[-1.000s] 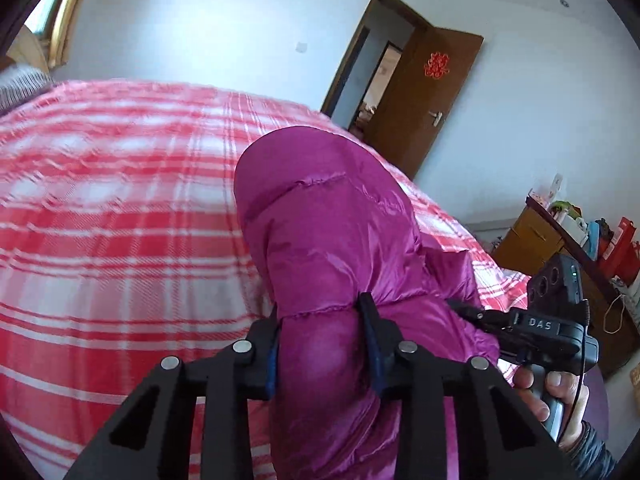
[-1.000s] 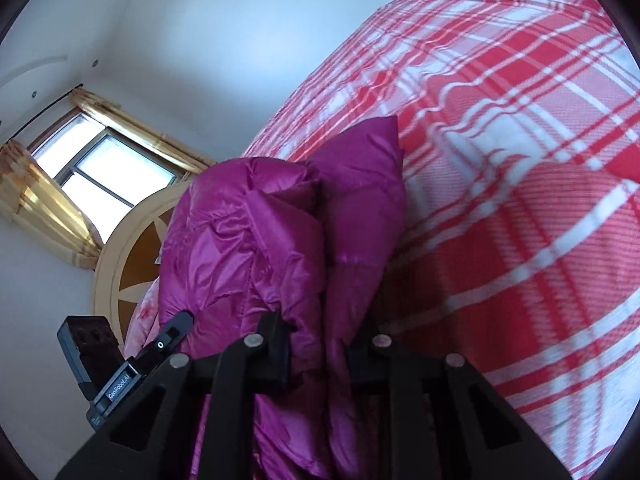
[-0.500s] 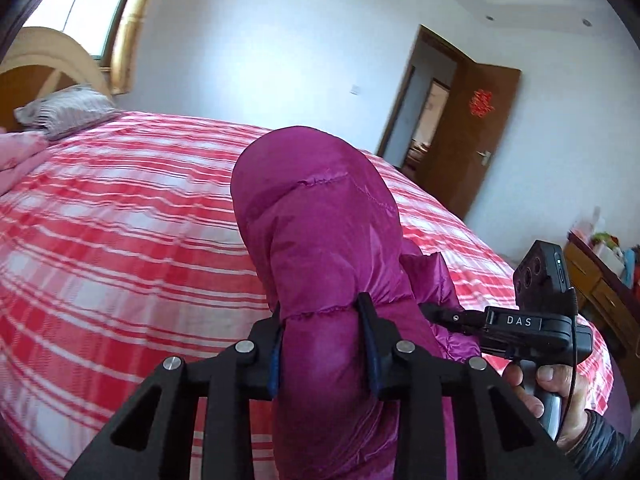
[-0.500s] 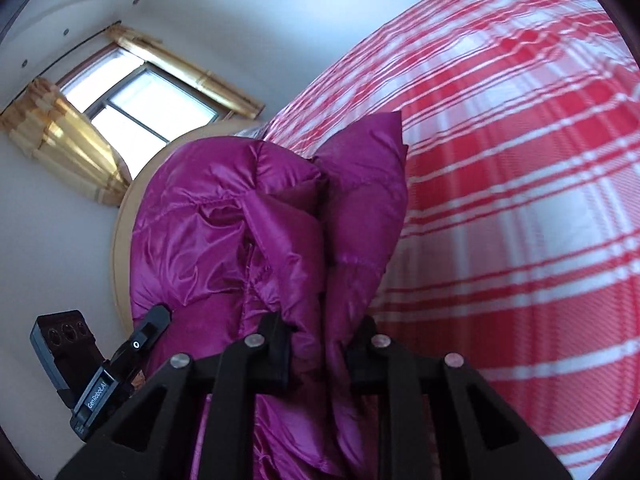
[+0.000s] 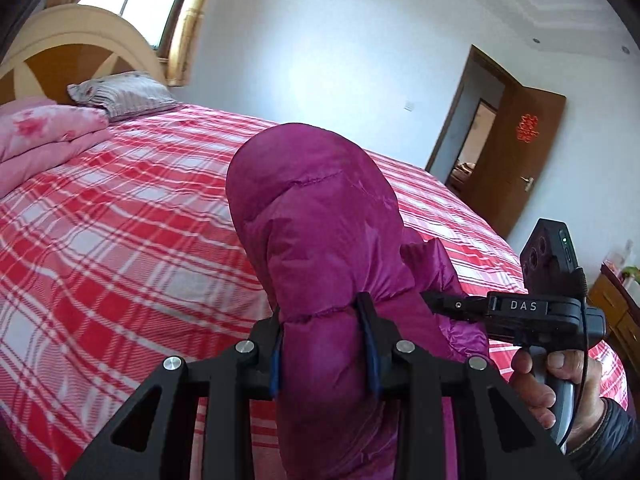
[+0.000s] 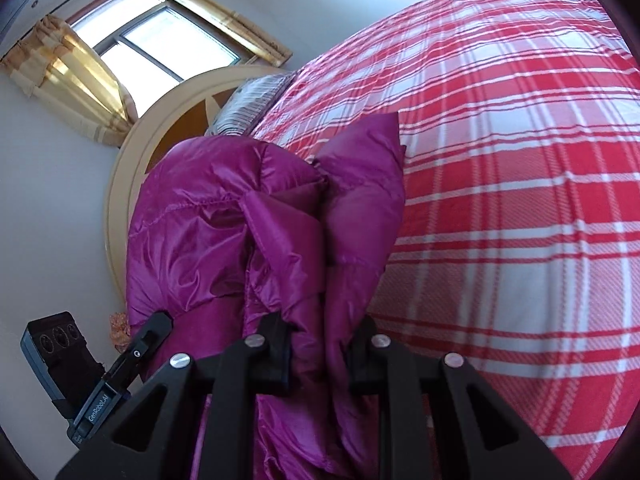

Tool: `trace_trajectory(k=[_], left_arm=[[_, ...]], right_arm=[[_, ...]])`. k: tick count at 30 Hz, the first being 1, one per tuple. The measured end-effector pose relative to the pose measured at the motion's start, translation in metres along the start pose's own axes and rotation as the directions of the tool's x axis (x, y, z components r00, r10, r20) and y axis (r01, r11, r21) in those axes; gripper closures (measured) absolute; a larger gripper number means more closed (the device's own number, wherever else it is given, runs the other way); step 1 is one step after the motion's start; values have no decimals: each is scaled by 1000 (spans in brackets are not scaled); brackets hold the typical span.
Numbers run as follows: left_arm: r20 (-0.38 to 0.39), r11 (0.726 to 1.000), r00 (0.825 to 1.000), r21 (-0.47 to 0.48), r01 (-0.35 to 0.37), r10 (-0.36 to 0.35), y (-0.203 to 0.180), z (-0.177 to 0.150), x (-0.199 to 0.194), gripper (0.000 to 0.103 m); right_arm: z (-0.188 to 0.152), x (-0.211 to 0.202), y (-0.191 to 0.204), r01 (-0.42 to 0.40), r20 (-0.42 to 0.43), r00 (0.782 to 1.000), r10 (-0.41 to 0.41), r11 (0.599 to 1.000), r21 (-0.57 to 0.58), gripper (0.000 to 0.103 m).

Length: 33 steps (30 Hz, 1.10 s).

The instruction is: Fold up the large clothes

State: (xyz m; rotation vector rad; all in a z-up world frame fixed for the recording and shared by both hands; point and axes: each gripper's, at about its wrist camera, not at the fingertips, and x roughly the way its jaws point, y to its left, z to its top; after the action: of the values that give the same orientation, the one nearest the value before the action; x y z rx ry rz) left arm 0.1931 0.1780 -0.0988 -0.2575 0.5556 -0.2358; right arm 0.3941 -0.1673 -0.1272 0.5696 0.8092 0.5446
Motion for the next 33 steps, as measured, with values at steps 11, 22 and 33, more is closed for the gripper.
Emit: trace_trajectory(k=[11,22,33], left_arm=[[-51,989,988,-25,-145,143,51,-14,0,63],[-69,964,962,-1,-264,264,65,-37,21,42],[-89,963,964,-78,-257,250,79,-45,29,25]], right_arm=[[-4,46,29,3,-75,997,-7,999,-50,81],[-10,60,15,76,-77,994,-77,997,-19,80],[-15,68,10,80,-80,994,-79,997,4,76]])
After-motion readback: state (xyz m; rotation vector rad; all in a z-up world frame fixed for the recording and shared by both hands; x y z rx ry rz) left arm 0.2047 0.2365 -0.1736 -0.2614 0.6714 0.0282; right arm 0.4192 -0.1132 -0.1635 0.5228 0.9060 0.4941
